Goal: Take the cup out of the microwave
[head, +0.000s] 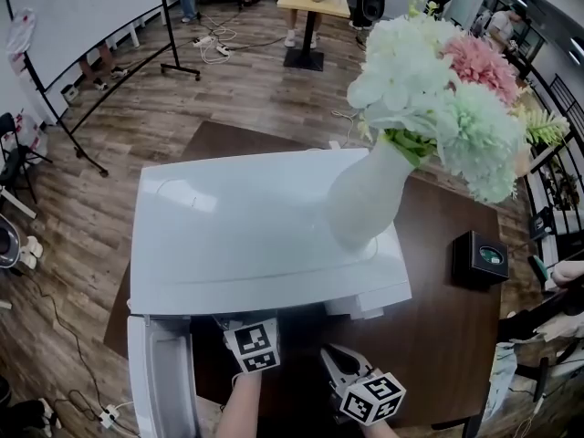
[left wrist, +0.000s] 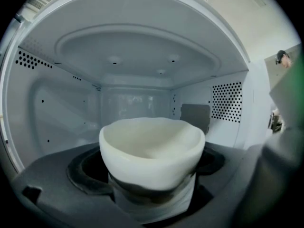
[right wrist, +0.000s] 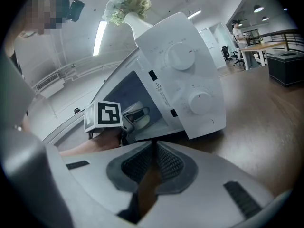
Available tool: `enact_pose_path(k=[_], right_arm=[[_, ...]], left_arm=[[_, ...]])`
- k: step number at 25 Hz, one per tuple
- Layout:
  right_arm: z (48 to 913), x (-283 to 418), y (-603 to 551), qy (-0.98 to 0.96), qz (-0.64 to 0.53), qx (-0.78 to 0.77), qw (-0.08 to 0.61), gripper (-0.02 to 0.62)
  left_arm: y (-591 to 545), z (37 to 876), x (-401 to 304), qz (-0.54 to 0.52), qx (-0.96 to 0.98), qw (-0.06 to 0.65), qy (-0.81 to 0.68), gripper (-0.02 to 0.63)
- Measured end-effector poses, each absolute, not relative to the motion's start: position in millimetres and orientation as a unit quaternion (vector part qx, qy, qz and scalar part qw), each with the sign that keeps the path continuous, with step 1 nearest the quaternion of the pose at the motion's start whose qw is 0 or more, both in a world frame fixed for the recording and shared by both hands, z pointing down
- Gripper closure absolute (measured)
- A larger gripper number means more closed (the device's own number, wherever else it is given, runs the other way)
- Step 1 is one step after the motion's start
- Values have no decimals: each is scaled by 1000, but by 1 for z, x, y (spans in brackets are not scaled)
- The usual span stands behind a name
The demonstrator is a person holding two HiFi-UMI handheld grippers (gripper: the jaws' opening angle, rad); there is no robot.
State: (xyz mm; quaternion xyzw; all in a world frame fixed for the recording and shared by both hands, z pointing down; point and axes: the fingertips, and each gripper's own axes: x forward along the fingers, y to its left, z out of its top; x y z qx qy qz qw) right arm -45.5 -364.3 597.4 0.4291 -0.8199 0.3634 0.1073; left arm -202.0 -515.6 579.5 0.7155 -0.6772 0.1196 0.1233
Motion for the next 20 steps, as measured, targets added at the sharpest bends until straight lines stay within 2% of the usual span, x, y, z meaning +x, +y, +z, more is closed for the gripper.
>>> enact_pose_path(k=[9,20], right_arm=[[593,-43,-359,-822,356,431,110,598],[579,-45,-348,-828,344,431,99,598]], left_arm=[[-511,575,-199,94,728,138,-665,107],[-496,557,-198,89,734,123,-662,107]])
